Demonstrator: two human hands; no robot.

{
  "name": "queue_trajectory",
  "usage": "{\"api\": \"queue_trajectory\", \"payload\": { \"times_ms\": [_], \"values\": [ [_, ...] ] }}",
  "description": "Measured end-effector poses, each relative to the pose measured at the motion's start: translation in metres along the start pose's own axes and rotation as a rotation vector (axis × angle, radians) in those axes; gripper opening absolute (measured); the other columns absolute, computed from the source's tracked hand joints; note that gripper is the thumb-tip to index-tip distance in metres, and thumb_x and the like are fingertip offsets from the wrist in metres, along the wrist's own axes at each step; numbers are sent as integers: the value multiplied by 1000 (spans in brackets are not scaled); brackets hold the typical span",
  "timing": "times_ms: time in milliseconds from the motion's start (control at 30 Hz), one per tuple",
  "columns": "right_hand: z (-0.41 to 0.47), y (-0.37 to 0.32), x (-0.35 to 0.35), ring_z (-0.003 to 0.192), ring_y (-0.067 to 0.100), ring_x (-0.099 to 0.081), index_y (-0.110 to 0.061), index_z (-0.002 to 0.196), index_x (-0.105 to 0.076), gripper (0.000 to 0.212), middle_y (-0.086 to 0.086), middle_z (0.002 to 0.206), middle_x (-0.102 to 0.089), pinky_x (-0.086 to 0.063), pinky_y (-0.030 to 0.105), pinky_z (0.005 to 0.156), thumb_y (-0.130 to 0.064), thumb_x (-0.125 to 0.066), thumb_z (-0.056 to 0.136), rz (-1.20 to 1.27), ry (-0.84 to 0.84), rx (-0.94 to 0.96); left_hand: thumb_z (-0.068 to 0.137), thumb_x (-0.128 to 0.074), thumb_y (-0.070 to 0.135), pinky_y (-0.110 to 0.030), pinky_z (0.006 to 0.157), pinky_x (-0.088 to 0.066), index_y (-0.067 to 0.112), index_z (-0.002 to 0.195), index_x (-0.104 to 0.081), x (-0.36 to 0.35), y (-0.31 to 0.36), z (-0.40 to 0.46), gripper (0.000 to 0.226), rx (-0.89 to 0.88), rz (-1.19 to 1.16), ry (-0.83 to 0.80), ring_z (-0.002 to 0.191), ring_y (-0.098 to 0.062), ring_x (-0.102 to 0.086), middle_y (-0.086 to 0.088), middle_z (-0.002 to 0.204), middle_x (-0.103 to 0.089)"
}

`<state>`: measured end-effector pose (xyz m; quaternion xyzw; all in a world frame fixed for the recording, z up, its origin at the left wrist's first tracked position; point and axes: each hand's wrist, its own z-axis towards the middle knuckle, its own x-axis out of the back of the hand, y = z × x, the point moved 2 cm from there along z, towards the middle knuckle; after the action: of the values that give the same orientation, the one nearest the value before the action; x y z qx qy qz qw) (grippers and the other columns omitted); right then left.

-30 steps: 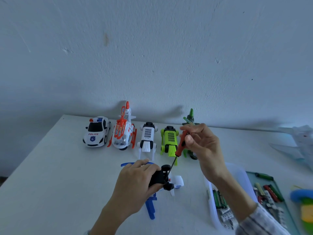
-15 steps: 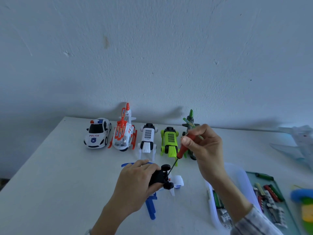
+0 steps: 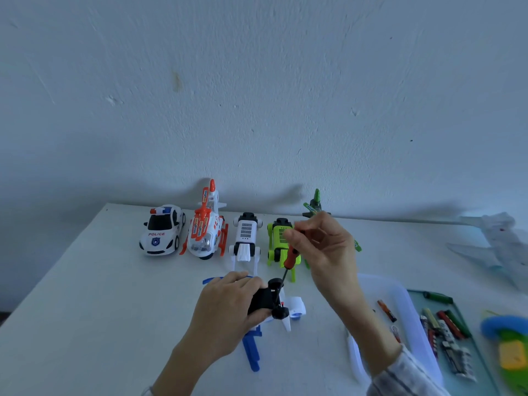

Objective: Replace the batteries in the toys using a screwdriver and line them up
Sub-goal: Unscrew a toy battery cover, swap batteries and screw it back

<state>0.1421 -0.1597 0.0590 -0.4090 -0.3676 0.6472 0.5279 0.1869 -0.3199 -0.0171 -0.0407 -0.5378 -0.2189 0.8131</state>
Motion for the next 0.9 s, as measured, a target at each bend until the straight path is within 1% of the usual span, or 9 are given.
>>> {"api": "queue_trajectory", "payload": {
  "times_ms": [133, 200, 300, 367, 533, 633, 700, 767, 900],
  "values": [
    [-3, 4, -1, 59, 43, -56, -6, 86, -60, 13, 13, 78, -64, -51, 38, 58, 6, -54, 90, -23, -29, 7, 73, -51, 64, -18, 56, -46, 39, 82, -60, 0, 1, -1, 28, 28, -16, -3, 70, 2, -60, 24, 71, -61],
    [-4, 1, -1, 67, 47, -57, -13, 82, -65, 16, 18, 86, -67, -53, 37, 59, 1, -59, 88, 30, -35, -45, 73, -48, 65, -19, 55, -45, 39, 82, -58, 0, 1, -1, 29, 31, -22, -7, 70, 3, -58, 25, 71, -60],
    [-6, -4, -4, 61, 27, -57, -16, 74, -63, 15, 8, 74, -65, -51, 34, 52, -12, -77, 74, -21, 28, -56, 67, -70, 62, -17, 55, -41, 39, 84, -56, -3, -1, -1, 31, 17, -23, -26, 68, 2, -56, 24, 70, -59],
    [-8, -2, -4, 49, 25, -52, -11, 72, -57, 19, 8, 64, -60, -48, 35, 46, -7, -75, 73, -20, 75, -23, 64, -74, 61, -17, 54, -40, 39, 83, -57, -4, -1, -2, 34, 28, -20, -27, 65, 2, -54, 24, 69, -58],
    [-11, -2, -5, 64, 32, -62, -12, 90, -53, 21, 14, 85, -68, -53, 32, 56, 8, -55, 89, -91, 60, -38, 70, -47, 66, -18, 52, -37, 41, 82, -56, 0, 1, 0, 29, 52, -33, -21, 66, 6, -53, 27, 68, -57],
    [-10, 1, -1, 76, 38, -62, -12, 87, -54, 17, 13, 95, -66, -53, 29, 58, 5, -58, 89, -40, 53, -86, 70, -57, 64, -17, 54, -36, 40, 83, -56, 0, 1, -2, 28, 46, -25, -40, 67, 3, -54, 26, 70, -58],
    [-8, 0, 2, 71, 30, -59, -15, 81, -56, 16, 2, 81, -63, -51, 28, 56, -9, -71, 82, -86, 47, -59, 71, -63, 61, -17, 59, -36, 38, 86, -58, 0, 2, -3, 28, 49, -37, -48, 70, 1, -56, 24, 72, -60],
    [-9, -5, 1, 54, 24, -55, -9, 76, -53, 21, 0, 65, -58, -50, 31, 51, -10, -74, 78, -47, 50, -39, 73, -51, 63, -18, 54, -37, 39, 83, -57, 1, 3, -3, 27, 81, -50, -66, 67, 2, -54, 24, 69, -58],
    [-14, -9, -3, 55, 30, -57, -3, 84, -55, 17, 18, 75, -60, -51, 25, 57, 12, -50, 90, -92, 46, -28, 74, -45, 63, -17, 56, -36, 39, 85, -56, 3, 5, -3, 28, 120, -81, -110, 67, 1, -52, 24, 71, -57]
  ]
}}
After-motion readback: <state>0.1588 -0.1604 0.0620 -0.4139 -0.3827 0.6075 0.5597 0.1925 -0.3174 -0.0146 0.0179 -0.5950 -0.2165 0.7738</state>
